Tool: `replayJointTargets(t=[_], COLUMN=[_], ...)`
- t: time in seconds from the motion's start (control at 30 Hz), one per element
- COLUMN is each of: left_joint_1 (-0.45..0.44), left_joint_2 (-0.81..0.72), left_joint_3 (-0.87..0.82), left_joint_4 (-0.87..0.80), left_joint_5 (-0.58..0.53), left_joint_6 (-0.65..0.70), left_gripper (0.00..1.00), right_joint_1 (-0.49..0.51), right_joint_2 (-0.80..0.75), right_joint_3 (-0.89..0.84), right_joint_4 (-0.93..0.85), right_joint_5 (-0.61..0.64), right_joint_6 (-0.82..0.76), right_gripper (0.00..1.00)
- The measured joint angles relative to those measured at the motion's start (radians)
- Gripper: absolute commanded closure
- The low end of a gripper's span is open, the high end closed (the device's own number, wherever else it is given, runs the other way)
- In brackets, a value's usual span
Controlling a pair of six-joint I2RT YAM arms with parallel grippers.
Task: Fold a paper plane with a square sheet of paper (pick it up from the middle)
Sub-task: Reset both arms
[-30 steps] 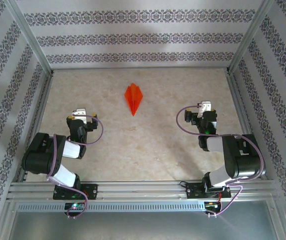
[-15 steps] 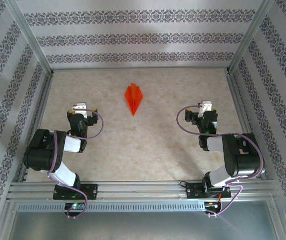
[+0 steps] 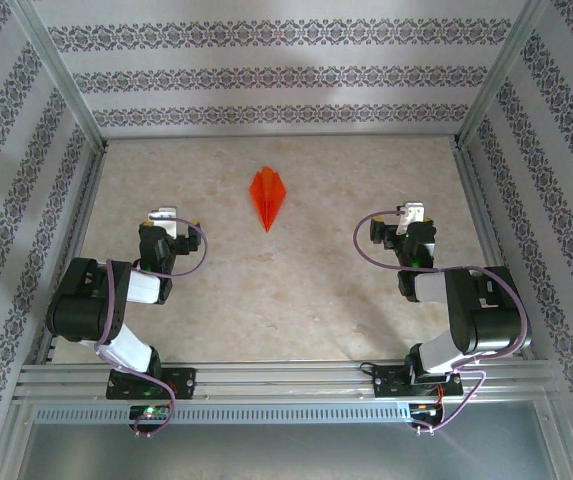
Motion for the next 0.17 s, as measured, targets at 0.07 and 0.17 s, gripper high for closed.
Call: replayJointTargets(t=[0.07, 0.17], left_joint_1=[0.004, 0.014], left_joint_2=[0.0, 0.0], left_joint_3=[0.006, 0.012], left_joint_4=[-0.014, -0.021], left_joint_5=[0.016, 0.03], left_joint_6=[0.0, 0.0], left_gripper=[0.01, 0.01], right_joint_1=[0.0, 0.0], right_joint_2=[0.0, 0.0], right_joint_3=[0.0, 0.0], right_joint_4=[0.0, 0.0], right_joint_5=[0.0, 0.0], right_joint_6=[0.0, 0.0], right_gripper=[0.02, 0.02])
